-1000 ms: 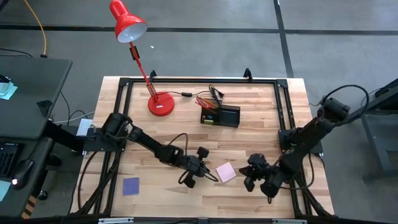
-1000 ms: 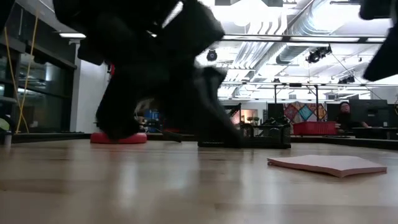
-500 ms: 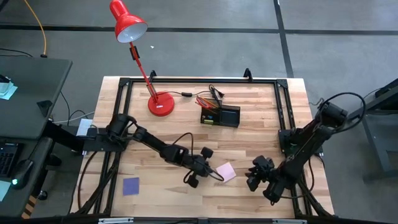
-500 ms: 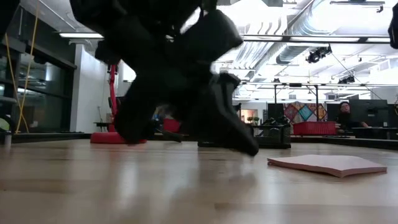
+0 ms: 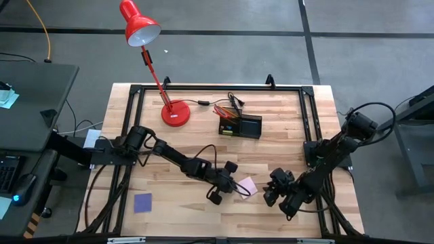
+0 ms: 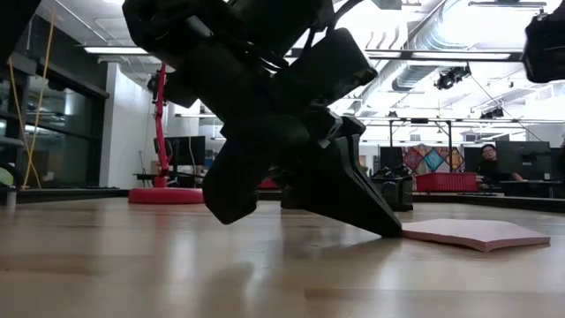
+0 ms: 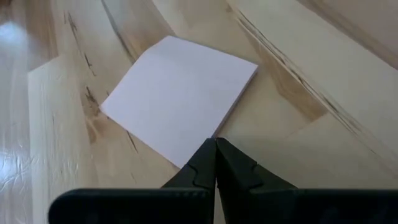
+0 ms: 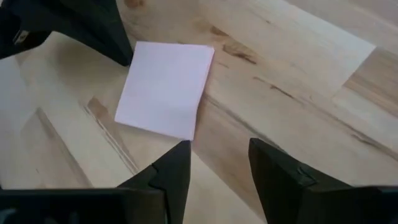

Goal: Pick and place office supplies into organizer
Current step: Put the pink sticky notes into the desk organizer

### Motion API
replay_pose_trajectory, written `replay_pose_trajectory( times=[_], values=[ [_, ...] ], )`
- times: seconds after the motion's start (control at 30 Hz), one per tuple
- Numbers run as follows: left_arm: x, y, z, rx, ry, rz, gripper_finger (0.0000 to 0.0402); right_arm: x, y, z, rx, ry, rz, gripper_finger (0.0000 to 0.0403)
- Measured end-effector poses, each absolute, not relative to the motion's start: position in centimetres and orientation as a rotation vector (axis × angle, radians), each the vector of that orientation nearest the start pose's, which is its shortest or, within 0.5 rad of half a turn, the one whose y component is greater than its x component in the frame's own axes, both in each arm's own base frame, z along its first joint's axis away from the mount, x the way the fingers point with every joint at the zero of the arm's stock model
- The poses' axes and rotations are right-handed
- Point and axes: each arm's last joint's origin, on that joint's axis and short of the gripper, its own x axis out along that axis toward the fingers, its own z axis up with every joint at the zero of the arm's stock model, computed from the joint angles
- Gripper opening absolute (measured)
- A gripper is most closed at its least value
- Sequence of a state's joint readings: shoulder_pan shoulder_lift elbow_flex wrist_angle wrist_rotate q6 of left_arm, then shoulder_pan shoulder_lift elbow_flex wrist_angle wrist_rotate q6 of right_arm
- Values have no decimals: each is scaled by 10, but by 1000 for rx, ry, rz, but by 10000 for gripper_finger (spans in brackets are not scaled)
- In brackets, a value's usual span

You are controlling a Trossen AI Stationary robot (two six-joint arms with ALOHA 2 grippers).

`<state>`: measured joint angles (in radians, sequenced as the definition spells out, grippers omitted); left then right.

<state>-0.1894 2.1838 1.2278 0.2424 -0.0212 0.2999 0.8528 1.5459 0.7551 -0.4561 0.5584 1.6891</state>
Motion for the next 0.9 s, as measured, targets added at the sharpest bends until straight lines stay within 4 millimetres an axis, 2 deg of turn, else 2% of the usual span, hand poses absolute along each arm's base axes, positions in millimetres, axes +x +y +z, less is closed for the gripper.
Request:
replay_pose_trajectory(
  times=[0.27, 0.53, 0.9],
  values=[
    [427, -81, 90, 362, 685, -269, 0, 194, 172, 146, 728, 872, -556, 152],
    [427, -81, 90, 363, 688, -271, 0, 220, 158, 126, 690, 973, -530, 152],
    [427, -81, 89, 363, 691, -271, 0, 231, 162, 126, 728, 941, -402, 152]
  ],
)
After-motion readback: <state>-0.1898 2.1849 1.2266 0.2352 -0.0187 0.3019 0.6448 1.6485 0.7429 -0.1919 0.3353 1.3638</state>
